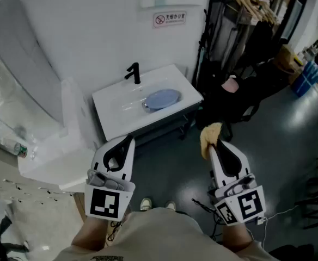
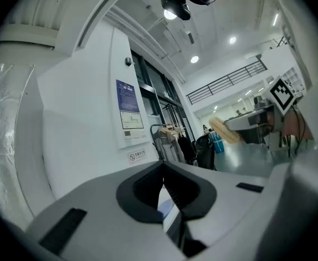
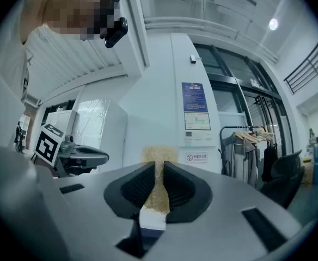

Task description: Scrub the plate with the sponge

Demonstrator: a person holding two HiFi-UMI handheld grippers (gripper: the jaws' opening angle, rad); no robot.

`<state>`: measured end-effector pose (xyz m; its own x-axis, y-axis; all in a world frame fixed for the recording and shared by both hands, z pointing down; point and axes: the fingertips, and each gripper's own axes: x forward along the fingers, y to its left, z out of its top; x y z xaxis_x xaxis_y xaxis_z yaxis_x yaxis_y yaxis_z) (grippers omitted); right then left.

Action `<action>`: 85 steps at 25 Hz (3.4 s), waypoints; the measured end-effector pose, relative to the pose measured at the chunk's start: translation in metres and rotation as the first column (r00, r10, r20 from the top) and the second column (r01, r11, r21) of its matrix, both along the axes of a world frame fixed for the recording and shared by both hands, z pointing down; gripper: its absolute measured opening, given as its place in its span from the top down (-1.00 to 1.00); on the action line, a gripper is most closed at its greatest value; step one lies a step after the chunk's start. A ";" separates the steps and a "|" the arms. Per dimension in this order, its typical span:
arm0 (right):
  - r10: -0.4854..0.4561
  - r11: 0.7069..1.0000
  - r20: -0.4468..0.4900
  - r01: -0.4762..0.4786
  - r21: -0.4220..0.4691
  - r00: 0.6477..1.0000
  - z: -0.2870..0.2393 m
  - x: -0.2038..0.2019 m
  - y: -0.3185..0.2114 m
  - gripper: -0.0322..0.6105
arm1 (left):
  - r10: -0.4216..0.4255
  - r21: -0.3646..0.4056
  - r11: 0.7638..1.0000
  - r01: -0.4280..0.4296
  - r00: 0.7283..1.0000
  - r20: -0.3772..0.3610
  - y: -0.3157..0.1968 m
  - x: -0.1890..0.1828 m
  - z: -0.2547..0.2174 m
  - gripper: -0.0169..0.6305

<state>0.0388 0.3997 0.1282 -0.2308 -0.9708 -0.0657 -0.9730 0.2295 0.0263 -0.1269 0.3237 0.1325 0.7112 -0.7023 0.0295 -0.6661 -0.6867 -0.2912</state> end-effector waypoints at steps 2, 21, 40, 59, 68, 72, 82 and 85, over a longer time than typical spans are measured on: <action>0.000 1.000 0.023 0.000 0.007 1.000 -0.001 0.007 0.002 0.72 | -0.003 -0.009 1.000 0.003 1.000 0.002 0.001 0.006 0.002 0.93; -0.071 0.996 0.029 0.072 -0.048 0.997 0.031 0.055 0.020 0.72 | -0.069 -0.033 0.997 0.070 0.997 0.025 0.026 0.053 0.020 0.93; -0.075 0.988 -0.021 0.072 -0.138 0.997 0.077 0.075 -0.095 0.72 | -0.055 -0.079 0.995 0.054 0.998 -0.012 -0.094 0.074 0.052 0.93; -0.103 0.967 -0.020 0.096 -0.236 0.994 0.093 0.049 -0.357 0.72 | -0.042 -0.153 0.987 0.050 0.998 0.053 -0.344 0.059 0.077 0.93; -0.076 0.964 -0.029 0.066 -0.258 0.997 0.104 0.053 -0.415 0.71 | -0.018 -0.183 0.983 0.034 0.996 0.085 -0.396 0.062 0.098 0.93; -0.094 0.954 -0.024 0.084 -0.286 0.995 0.113 0.059 -0.428 0.72 | 0.007 -0.259 0.966 0.012 0.997 0.071 -0.404 0.070 0.110 0.93; -0.260 0.891 0.101 0.279 -0.359 0.960 0.147 0.060 -0.456 0.71 | -0.027 -0.396 0.918 0.034 0.999 0.023 -0.423 0.090 0.138 0.92; -0.305 0.863 0.134 0.333 -0.379 0.943 0.163 0.060 -0.471 0.71 | -0.042 -0.456 0.889 0.042 0.999 0.010 -0.433 0.094 0.155 0.81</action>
<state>0.0986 -0.0711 0.2912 -0.5407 -0.7942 0.2772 -0.8411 0.5053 -0.1929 -0.0325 -0.1096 0.2878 0.6812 -0.6407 0.3541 -0.6973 -0.7152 0.0473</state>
